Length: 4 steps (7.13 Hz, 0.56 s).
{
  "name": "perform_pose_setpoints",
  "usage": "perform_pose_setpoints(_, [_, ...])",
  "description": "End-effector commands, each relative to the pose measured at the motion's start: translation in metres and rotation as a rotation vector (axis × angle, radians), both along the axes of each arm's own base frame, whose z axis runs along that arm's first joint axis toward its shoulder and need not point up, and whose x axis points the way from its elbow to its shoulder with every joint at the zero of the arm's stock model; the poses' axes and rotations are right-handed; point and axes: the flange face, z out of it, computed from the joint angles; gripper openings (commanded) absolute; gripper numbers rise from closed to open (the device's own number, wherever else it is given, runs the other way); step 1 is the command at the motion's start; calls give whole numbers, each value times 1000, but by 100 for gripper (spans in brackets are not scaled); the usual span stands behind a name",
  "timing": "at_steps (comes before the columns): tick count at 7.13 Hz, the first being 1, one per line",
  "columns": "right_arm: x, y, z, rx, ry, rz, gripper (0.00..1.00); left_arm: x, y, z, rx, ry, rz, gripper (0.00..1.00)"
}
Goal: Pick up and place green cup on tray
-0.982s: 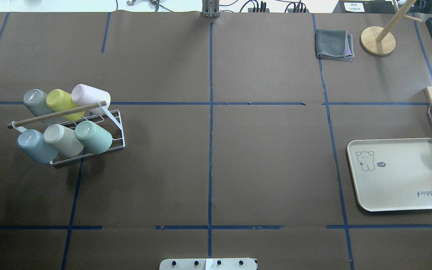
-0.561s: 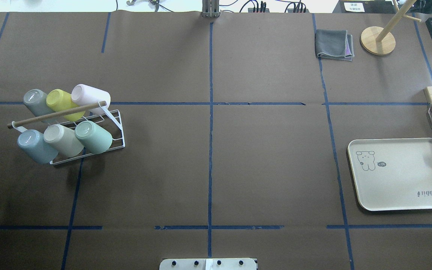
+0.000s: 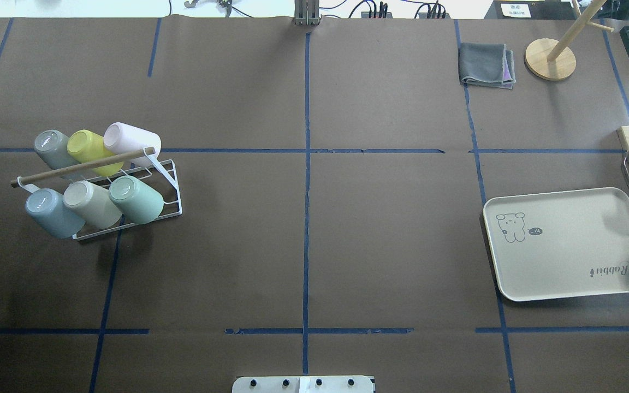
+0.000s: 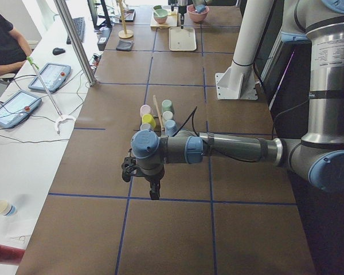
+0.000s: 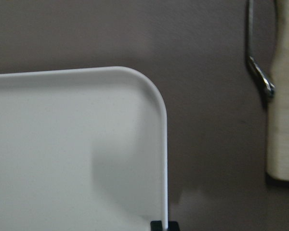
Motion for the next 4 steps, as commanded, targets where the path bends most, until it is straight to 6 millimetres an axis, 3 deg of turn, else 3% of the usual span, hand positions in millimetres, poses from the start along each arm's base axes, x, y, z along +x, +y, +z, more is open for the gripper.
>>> perform_pose_setpoints(1, [-26,-39,-80,-12,-119,37,0,0,1,-2,3,1,0,100])
perform_pose_setpoints(2, [-57,-54,-110,-26,-157,27,0,1,1,-2,3,1,1,100])
perform_pose_setpoints(4, [-137,-66,-177,-55,-228,-24,0,1,1,-1,2,-1,1,100])
